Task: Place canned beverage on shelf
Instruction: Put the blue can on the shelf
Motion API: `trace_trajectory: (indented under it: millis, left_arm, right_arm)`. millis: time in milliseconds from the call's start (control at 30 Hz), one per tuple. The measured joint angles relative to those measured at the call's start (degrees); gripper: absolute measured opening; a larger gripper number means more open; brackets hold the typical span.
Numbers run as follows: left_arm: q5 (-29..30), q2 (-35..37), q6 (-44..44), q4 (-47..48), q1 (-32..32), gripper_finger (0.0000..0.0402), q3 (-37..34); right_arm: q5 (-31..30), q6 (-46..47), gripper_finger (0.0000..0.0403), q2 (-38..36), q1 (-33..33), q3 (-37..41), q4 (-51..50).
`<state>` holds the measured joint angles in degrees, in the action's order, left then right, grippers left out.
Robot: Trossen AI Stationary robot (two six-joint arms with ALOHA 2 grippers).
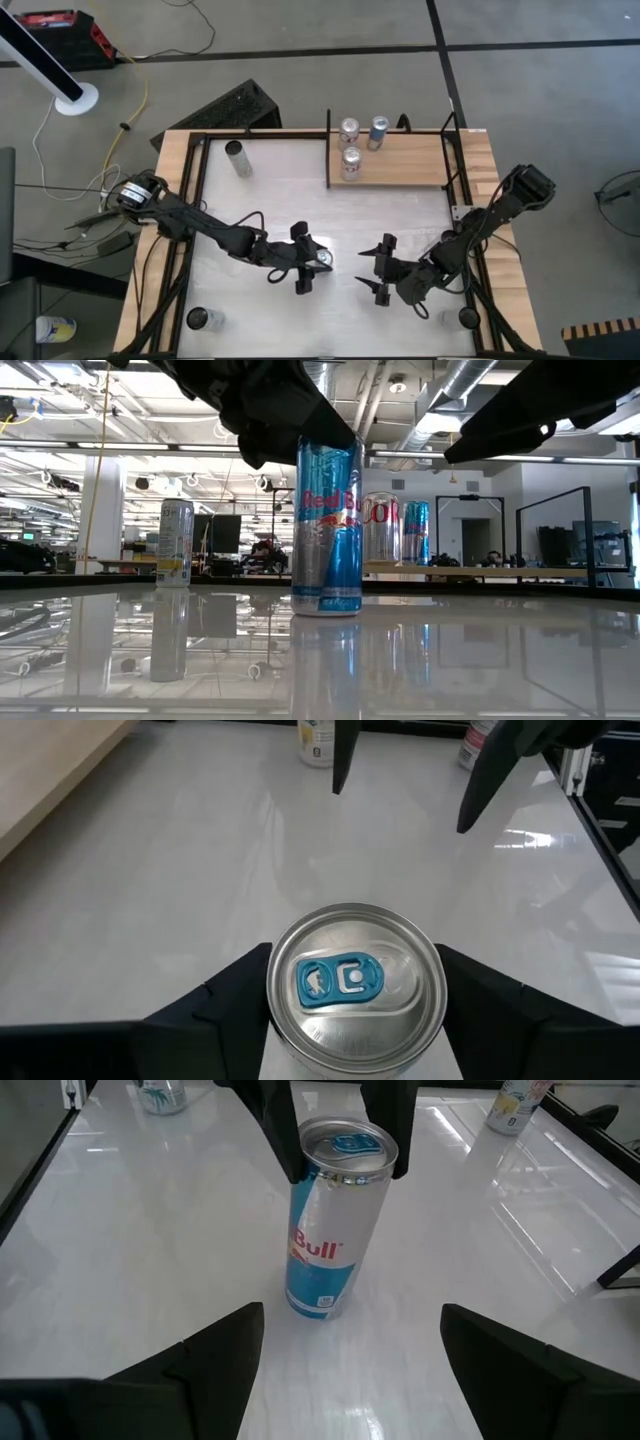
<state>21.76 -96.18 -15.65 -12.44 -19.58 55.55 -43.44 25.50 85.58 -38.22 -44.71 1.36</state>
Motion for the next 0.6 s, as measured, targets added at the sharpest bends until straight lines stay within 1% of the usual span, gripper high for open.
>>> trace_trajectory:
  millis: [133,233,400,600]
  left_arm:
    - [-0.5,0.8,0.3,0.4,0.3,0.0221,0.0]
    - [-0.4,2.6,1.4,4.5,0.3,0.0221,1.3]
    - [1.2,5.4,3.5,7.1,0.3,0.0221,4.0]
    - [1.5,5.8,5.1,9.3,0.4,0.0221,5.2]
  right_arm:
    - [0.0,0.0,0.0327,0.0,0.0,0.0,0.0]
    - [0.0,0.0,0.0327,0.0,0.0,0.0,0.1]
    - [0.0,0.0,0.0327,0.0,0.0,0.0,0.6]
    - [0.0,0.0,0.0327,0.0,0.0,0.0,0.6]
